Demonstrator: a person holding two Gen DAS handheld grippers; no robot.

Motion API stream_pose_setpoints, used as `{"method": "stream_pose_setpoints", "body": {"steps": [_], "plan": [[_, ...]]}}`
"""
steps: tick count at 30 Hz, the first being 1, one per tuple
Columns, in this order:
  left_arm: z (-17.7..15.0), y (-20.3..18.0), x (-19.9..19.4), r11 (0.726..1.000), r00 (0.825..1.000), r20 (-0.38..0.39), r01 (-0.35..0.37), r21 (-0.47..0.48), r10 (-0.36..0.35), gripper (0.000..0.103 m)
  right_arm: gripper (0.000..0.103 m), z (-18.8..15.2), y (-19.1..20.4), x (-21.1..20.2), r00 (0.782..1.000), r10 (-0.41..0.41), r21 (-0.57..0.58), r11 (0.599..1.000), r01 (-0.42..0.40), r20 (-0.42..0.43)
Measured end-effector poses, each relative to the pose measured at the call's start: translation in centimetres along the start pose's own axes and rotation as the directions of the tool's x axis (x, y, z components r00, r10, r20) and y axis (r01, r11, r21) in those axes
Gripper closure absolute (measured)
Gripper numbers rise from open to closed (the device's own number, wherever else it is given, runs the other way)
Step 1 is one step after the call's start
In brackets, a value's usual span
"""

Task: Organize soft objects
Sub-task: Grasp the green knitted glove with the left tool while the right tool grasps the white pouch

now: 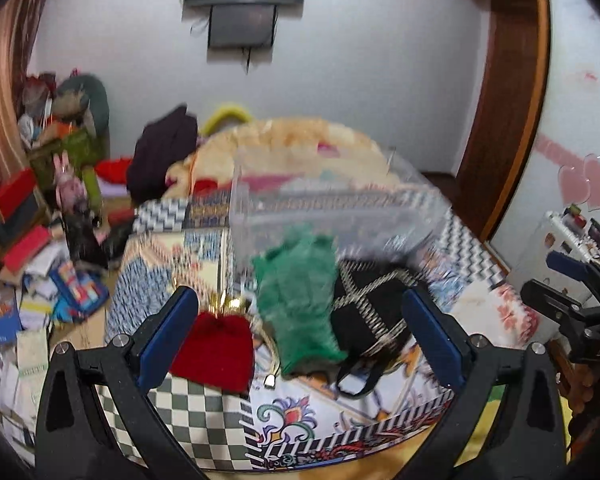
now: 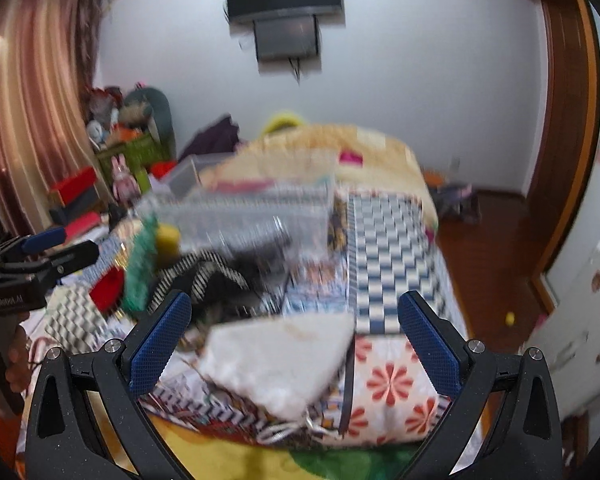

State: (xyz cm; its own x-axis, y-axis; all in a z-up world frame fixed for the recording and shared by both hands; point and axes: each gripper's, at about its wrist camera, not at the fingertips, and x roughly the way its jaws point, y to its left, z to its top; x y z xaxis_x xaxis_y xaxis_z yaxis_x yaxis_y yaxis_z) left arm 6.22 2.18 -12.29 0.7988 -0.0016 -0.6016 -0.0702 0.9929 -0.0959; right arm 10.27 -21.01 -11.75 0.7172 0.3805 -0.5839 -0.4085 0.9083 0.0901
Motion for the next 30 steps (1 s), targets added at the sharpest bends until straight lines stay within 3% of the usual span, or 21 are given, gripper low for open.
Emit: {"method": "stream_pose_setpoints", "body": {"steps": [3, 9, 12, 18, 22, 26, 30], "plan": [[-0.7, 0.7, 1.9, 0.999, 0.998, -0.055, 0.024, -0.045, -0.026, 0.001, 0.000, -1.3, -0.5, 1.3, 0.997, 0.020, 0.039, 0.999, -0.017, -0.072], [-1.5, 1.5, 4.9, 0.994, 0.991, -0.123, 0.044, -0.096, -0.056, 0.024, 0.001, -2.8, -0.7, 3.3, 0.988, 0.047, 0.062, 0.997, -0.038, -0.146], [-1.7, 1.6, 5.9, 0.993, 0.987, -0.145, 0.060, -0.099, -0.074, 0.036, 0.009, -3.4, -0.6, 4.1, 0.984, 0.055, 0.065, 0.997, -0.045, -0.167], [-2.3, 1.5, 7.0, 0.989, 0.976, -0.177, 0.104, -0.109, -0.123, 0.065, 0.033, -4.3, -0.6, 5.3, 0.971, 0.117, 0.094, 0.991, -0.099, -0.210], [-2.3, 1.3, 6.4, 0.991, 0.981, -0.158, 0.099, -0.091, -0.112, 0.077, 0.064, -4.2, -0.3, 4.8, 0.973, 0.124, 0.078, 0.991, -0.111, -0.193], [-2.1, 1.2, 5.1, 0.991, 0.985, -0.126, 0.108, -0.081, -0.118, 0.081, 0.087, -3.9, -0.4, 4.4, 0.978, 0.106, 0.070, 0.993, -0.095, -0.179], [-1.6, 1.2, 3.4, 0.990, 0.989, -0.084, 0.118, -0.077, -0.124, 0.084, 0.094, -3.5, -0.7, 4.0, 0.983, 0.104, 0.068, 0.993, -0.094, -0.151]]}}
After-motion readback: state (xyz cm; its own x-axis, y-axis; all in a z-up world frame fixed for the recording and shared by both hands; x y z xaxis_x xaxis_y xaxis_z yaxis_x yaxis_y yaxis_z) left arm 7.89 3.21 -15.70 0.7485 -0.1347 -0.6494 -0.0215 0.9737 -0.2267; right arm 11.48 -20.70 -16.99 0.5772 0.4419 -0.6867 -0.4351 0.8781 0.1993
